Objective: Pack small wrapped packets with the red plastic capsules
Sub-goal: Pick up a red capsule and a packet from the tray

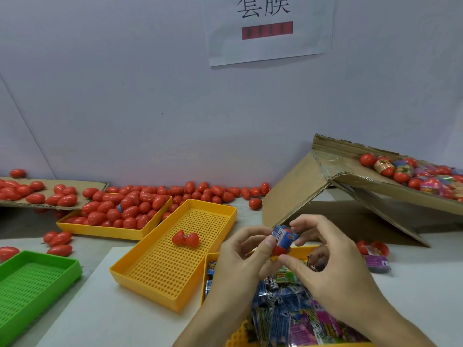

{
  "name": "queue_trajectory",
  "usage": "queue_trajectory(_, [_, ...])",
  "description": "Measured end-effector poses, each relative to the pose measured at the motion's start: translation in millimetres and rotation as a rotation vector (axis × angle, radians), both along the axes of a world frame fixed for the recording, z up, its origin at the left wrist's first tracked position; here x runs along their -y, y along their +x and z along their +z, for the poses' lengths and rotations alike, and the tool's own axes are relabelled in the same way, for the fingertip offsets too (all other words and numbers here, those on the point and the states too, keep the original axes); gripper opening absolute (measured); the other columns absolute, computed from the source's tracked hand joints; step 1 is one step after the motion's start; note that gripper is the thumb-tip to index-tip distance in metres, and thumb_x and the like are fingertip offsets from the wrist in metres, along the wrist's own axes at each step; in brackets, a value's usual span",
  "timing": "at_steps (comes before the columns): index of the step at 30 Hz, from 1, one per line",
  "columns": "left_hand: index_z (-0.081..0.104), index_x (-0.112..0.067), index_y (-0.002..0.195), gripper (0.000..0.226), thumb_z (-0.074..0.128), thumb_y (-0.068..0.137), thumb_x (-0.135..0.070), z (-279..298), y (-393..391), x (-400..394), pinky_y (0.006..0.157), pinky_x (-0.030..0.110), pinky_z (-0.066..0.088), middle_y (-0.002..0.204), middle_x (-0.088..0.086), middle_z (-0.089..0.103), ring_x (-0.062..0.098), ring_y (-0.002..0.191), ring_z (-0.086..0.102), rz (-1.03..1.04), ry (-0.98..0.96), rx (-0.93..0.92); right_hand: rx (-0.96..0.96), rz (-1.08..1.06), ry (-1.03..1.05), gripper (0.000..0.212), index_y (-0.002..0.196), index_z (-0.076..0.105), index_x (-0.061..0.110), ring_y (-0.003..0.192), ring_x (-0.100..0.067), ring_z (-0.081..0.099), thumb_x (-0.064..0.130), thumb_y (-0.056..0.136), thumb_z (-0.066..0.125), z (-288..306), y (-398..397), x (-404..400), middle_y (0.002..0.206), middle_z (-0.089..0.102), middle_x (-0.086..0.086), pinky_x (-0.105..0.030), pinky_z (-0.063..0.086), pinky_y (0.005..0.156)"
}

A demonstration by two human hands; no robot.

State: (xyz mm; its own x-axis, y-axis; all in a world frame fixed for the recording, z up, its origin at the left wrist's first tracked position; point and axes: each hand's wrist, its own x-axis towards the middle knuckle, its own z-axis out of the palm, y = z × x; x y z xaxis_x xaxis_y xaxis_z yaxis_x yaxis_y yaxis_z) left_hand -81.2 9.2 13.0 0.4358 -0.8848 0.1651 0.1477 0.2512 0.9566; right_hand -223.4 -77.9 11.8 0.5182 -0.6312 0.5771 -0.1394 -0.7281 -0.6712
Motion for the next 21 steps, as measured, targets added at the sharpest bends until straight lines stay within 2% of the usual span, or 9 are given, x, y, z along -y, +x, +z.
queue_trajectory(3, [0.073, -0.019, 0.093, 0.020, 0.073, 0.079, -0.034, -1.6, -0.2, 0.5, 0.082, 0.038, 0.061, 0.096, 0.012, 0.074, 0.029, 0.097, 0.073, -0.003, 0.030, 0.022, -0.029, -0.020, -0.082, 0.040, 0.105, 0.057, 0.045, 0.100, -0.007, 0.058, 0.038, 0.074, 0.081, -0.7, 0.1, 0.8, 0.107, 0.057, 0.023, -0.015, 0.050, 0.064])
queue_trajectory(7, [0.072, -0.017, 0.095, 0.021, 0.071, 0.082, -0.034, -2.4, -1.3, 1.1, 0.087, 0.045, 0.060, 0.098, 0.014, 0.073, 0.031, 0.096, 0.073, 0.003, 0.057, 0.055, -0.038, -0.015, -0.099, 0.039, 0.106, 0.059, 0.044, 0.103, -0.005, 0.057, 0.044, 0.072, 0.078, -0.5, -0.4, 2.9, 0.108, 0.055, 0.025, -0.011, 0.048, 0.074])
queue_trajectory(11, [0.070, -0.010, 0.100, 0.015, 0.069, 0.090, -0.022, -3.7, -1.0, 2.0, 0.087, 0.046, 0.060, 0.094, 0.018, 0.071, 0.035, 0.095, 0.073, 0.006, 0.078, -0.009, -0.030, -0.014, -0.096, 0.041, 0.106, 0.062, 0.043, 0.102, -0.005, 0.057, 0.039, 0.071, 0.083, -0.6, -0.7, 2.8, 0.108, 0.055, 0.025, -0.008, 0.046, 0.071])
queue_trajectory(14, [0.070, -0.007, 0.108, 0.026, 0.070, 0.091, -0.027, -2.8, -1.2, 2.0, 0.089, 0.047, 0.058, 0.103, 0.021, 0.070, 0.037, 0.100, 0.070, -0.042, 0.082, -0.063, -0.032, 0.019, -0.106, 0.040, 0.106, 0.063, 0.043, 0.098, -0.004, 0.058, 0.036, 0.074, 0.085, 0.8, -1.2, 0.1, 0.107, 0.055, 0.025, -0.007, 0.043, 0.065])
queue_trajectory(16, [0.074, -0.012, 0.106, 0.030, 0.072, 0.089, -0.037, -1.8, -2.4, 1.8, 0.082, 0.040, 0.059, 0.102, 0.015, 0.072, 0.027, 0.094, 0.071, -0.107, 0.087, -0.034, -0.029, 0.069, -0.104, 0.034, 0.106, 0.064, 0.044, 0.099, -0.003, 0.058, 0.044, 0.076, 0.079, 2.6, -0.5, -3.4, 0.109, 0.057, 0.023, -0.007, 0.042, 0.064])
queue_trajectory(18, [0.075, -0.015, 0.104, 0.034, 0.069, 0.085, -0.043, -2.4, -3.3, 1.4, 0.073, 0.035, 0.057, 0.088, 0.011, 0.072, 0.021, 0.085, 0.069, -0.153, 0.111, 0.013, -0.029, 0.115, -0.093, 0.033, 0.106, 0.064, 0.042, 0.100, -0.004, 0.059, 0.047, 0.075, 0.072, 3.5, 0.2, -5.8, 0.110, 0.058, 0.021, -0.007, 0.042, 0.064])
queue_trajectory(21, [0.074, -0.017, 0.103, 0.035, 0.066, 0.086, -0.047, -5.0, -2.9, 1.4, 0.071, 0.035, 0.055, 0.081, 0.008, 0.070, 0.019, 0.080, 0.067, -0.177, 0.124, 0.053, -0.051, 0.126, -0.085, 0.037, 0.109, 0.065, 0.041, 0.103, -0.004, 0.059, 0.049, 0.074, 0.071, 3.7, 0.2, -5.6, 0.110, 0.058, 0.023, -0.009, 0.044, 0.067])
